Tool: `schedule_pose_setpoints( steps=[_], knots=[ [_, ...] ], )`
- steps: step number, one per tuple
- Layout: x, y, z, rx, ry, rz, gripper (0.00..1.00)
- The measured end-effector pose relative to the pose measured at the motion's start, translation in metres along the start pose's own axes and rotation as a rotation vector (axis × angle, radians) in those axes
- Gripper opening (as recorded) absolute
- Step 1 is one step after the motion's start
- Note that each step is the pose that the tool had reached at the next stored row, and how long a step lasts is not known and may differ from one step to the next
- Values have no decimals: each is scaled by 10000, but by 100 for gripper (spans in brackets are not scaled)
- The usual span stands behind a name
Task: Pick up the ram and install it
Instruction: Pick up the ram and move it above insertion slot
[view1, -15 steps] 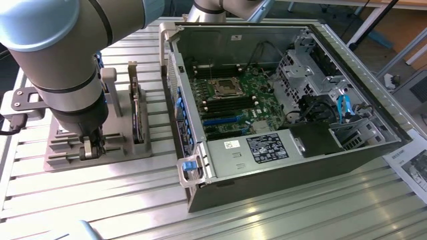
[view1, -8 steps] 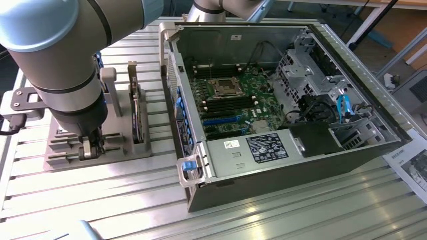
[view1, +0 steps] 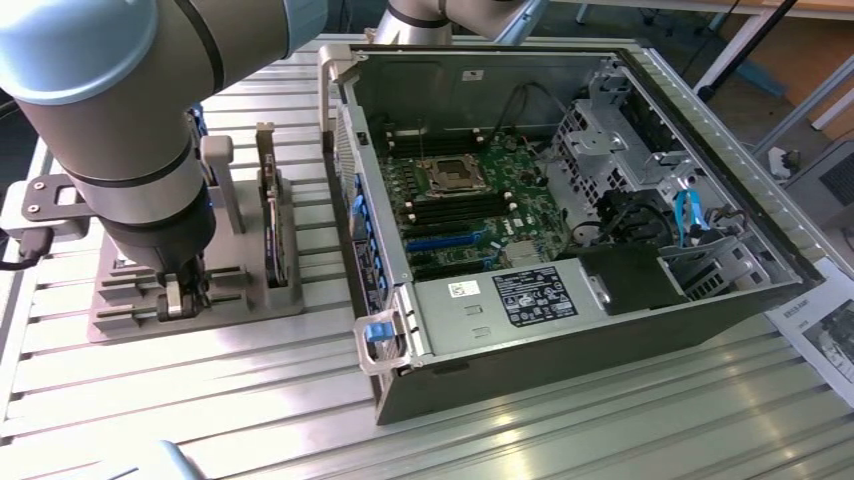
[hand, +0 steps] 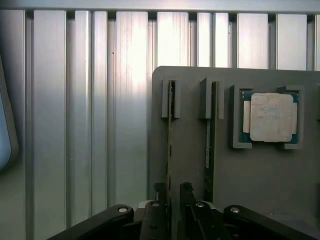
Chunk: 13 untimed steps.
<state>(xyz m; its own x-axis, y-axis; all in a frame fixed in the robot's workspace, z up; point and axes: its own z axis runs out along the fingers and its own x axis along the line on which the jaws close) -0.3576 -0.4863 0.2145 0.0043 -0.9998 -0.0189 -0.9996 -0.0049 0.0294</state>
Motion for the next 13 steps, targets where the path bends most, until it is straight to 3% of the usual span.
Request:
schedule_pose_setpoints(
  steps=[13],
  knots=[
    [16, 0, 31, -1, 1, 0, 25]
  ],
)
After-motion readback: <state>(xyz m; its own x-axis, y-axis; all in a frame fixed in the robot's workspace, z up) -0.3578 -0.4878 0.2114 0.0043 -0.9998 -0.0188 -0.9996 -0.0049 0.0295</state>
